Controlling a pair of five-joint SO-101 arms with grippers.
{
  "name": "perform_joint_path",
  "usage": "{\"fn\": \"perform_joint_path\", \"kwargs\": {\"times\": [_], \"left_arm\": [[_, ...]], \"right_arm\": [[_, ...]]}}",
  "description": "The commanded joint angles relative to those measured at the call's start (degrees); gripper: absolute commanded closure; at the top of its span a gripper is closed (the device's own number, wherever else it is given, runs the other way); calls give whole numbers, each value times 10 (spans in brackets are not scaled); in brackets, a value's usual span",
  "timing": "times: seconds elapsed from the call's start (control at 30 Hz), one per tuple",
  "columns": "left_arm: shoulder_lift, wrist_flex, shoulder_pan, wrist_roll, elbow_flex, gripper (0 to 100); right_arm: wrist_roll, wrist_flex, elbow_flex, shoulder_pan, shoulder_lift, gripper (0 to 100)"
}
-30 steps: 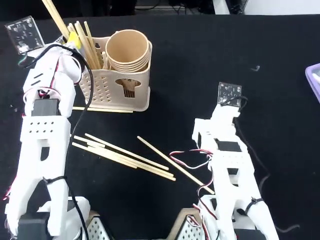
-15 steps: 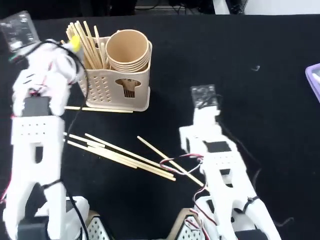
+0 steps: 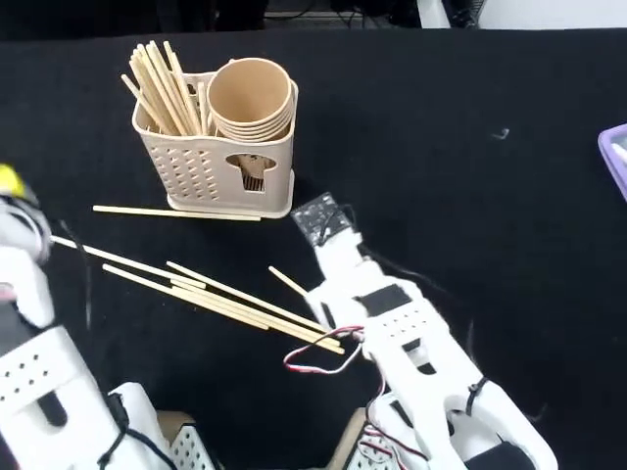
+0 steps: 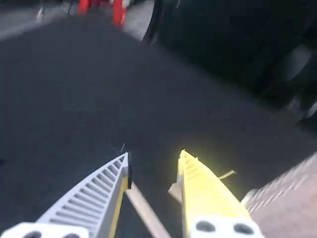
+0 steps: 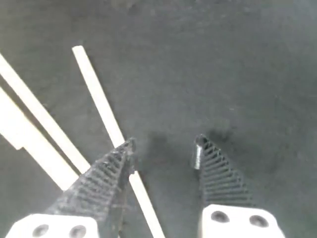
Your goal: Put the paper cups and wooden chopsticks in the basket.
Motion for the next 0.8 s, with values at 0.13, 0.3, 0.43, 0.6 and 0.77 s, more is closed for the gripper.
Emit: {"fn": "perform_joint_path", "kwargs": {"times": [0.13,0.3,0.43,0.6,0.77], "left_arm": [[-68,-141,0,-58,283,835],[-73,-228,15,-57,383,837],[-73,-262,9,-57,415,837],[-73,-263,14,-57,425,837],[-73,-265,14,-57,429,837]], "right_arm": [[3,6,3,-73,-17,805],[6,2,12,-84,-16,805],[7,2,14,-84,-16,805],[18,2,4,-81,8,805],[43,22,-58,-81,110,805]]}}
